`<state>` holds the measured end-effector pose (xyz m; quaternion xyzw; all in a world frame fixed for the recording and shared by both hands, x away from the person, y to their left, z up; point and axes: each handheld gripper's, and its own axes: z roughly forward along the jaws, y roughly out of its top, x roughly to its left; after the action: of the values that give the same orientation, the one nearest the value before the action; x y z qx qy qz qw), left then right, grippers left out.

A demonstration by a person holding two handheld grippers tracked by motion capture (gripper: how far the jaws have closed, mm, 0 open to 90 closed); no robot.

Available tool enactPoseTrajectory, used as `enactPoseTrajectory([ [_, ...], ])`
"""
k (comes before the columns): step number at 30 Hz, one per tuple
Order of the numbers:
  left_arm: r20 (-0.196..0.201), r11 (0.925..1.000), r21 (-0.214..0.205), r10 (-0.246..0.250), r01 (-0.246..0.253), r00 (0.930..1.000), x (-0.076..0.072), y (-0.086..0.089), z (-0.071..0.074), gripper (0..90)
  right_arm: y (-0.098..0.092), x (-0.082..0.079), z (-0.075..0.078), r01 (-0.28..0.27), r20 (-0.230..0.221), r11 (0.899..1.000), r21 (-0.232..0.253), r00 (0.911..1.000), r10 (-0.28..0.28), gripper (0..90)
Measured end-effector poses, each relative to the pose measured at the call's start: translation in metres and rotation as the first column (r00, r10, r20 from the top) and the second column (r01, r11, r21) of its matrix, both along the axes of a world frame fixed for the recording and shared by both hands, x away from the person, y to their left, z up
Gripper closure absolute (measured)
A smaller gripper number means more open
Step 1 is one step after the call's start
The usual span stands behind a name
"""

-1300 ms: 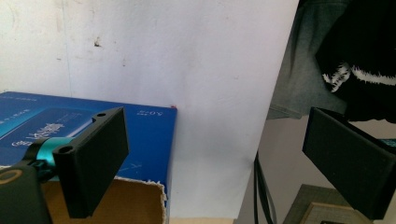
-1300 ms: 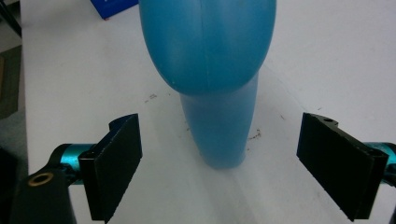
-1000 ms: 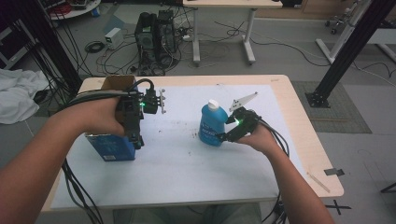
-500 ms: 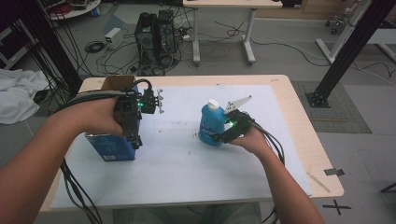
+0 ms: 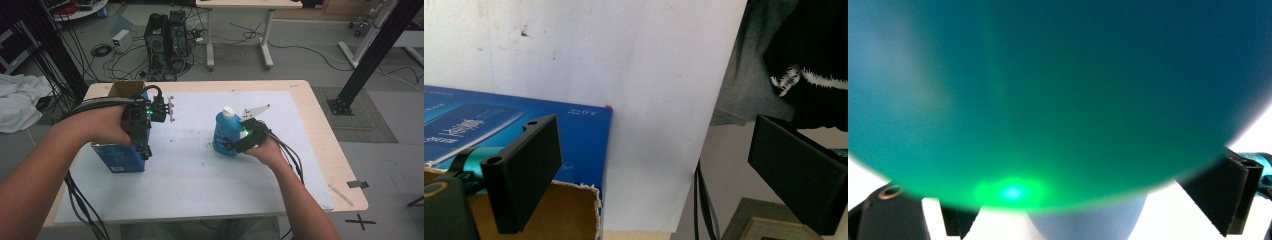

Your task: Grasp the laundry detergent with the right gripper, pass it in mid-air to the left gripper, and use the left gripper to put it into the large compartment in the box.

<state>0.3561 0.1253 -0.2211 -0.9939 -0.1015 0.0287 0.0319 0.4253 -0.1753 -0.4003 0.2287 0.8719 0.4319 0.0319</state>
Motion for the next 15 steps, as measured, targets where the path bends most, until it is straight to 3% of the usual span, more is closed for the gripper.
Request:
enactPoseTrajectory([
  [7,0.005,1.0,-0.003,-0.002,0.002,1.0,-0.0007,-0.0011,0.0011,7.1,0.0023,-0.0006,-0.0021,0.0,0.012,1.0,-0.003,0.9999,0.0,14.3],
  [8,0.001,1.0,-0.001,-0.003,0.003,1.0,-0.0006,-0.0015,0.0013,7.2,0.0023,-0.0009,-0.0025,-0.001,0.01,1.0,0.013,1.0,0.001,23.5],
  [10,0.002,1.0,-0.001,-0.004,0.004,1.0,-0.0006,-0.0016,0.0014,7.2,0.0014,0.0002,-0.003,-0.015,0.036,0.999,0.029,0.9993,0.014,23.7],
  [15,0.002,1.0,0.001,-0.001,0.001,1.0,-0.0003,-0.0006,0.0013,7.2,0.0004,0.0007,-0.0039,-0.002,0.029,1.0,0.025,0.9996,0.001,23.8],
])
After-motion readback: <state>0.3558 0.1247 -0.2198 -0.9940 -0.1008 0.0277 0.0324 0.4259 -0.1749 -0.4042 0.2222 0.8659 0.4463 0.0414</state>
